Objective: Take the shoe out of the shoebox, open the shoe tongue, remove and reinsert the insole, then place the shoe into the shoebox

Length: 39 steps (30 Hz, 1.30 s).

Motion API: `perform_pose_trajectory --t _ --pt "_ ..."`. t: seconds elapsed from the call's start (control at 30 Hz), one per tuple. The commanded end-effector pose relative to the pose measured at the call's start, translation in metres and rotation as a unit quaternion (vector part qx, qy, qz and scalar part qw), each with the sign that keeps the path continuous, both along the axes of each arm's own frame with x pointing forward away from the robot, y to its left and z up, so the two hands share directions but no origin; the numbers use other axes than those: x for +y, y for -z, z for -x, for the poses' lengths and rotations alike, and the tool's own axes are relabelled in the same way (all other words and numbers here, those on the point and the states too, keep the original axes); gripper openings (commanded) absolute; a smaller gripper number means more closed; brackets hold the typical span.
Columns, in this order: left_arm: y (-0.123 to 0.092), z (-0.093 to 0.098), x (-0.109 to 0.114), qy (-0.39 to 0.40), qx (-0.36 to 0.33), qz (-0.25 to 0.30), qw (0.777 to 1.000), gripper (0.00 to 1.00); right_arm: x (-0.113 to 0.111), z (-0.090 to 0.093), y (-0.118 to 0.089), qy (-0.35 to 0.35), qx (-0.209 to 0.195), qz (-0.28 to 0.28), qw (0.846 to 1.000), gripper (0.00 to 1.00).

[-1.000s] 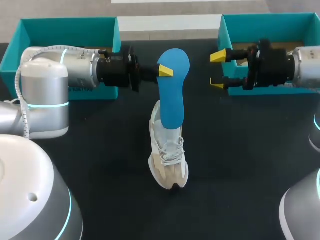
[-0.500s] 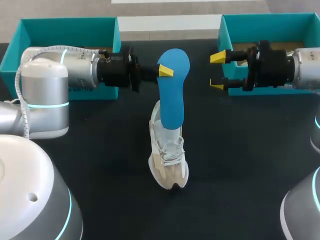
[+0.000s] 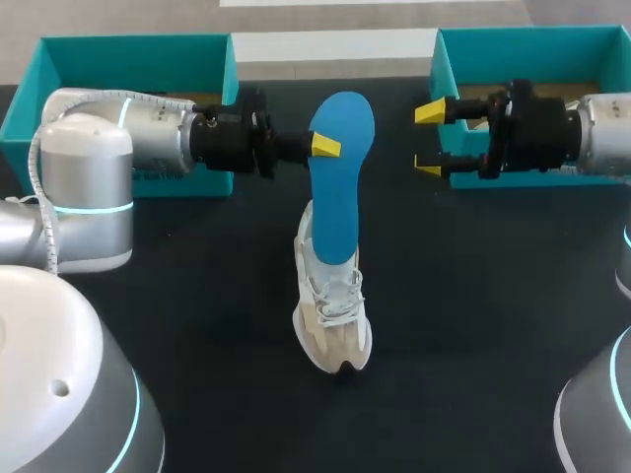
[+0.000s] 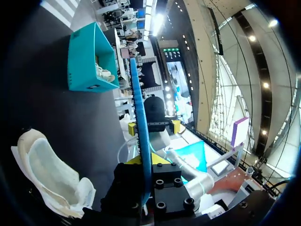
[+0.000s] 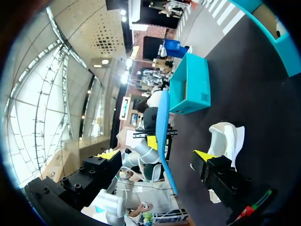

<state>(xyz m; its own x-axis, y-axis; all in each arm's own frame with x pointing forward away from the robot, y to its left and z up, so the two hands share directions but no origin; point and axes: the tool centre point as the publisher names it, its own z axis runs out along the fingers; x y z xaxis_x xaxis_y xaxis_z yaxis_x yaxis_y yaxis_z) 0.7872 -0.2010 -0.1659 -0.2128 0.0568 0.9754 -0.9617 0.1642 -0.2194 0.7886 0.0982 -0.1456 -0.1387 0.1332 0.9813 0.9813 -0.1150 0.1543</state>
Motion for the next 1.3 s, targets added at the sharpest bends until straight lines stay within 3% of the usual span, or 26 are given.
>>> perform_pose_trajectory --t 0.03,0.33,0.57,0.73,0.93,0.97,1.13,1.3 --pt "0.005 -0.006 0.005 0.006 -0.038 0.045 0.998 0.00 0.002 -0.001 0.001 0.000 0.000 0.000 1.000 1.00" --pt "-0.020 -0.004 0.019 -0.009 -0.126 0.034 0.991 0.00 0.002 -0.001 0.001 0.000 0.000 0.000 1.000 1.00" --pt "-0.027 -0.011 0.025 -0.039 -0.313 0.053 0.947 0.00 0.002 -0.001 0.001 0.000 0.000 0.000 1.000 1.00" --pt "-0.034 -0.010 0.028 -0.040 -0.375 0.060 0.924 0.00 0.002 -0.001 0.001 0.000 0.000 0.000 1.000 1.00" --pt "-0.041 -0.009 0.032 -0.045 -0.508 0.055 0.859 0.00 0.002 -0.001 0.001 0.000 0.000 0.000 1.000 1.00" --pt "-0.041 -0.010 0.033 -0.043 -0.555 0.048 0.830 0.00 0.002 -0.001 0.001 0.000 0.000 0.000 1.000 1.00" --pt "-0.041 -0.015 0.037 -0.057 -0.650 0.047 0.756 0.00 0.002 -0.001 0.001 0.000 0.000 0.000 1.000 1.00" --pt "-0.043 -0.024 0.041 -0.095 -0.684 0.078 0.720 0.00 0.002 -0.001 0.001 0.000 0.000 0.000 1.000 1.00"
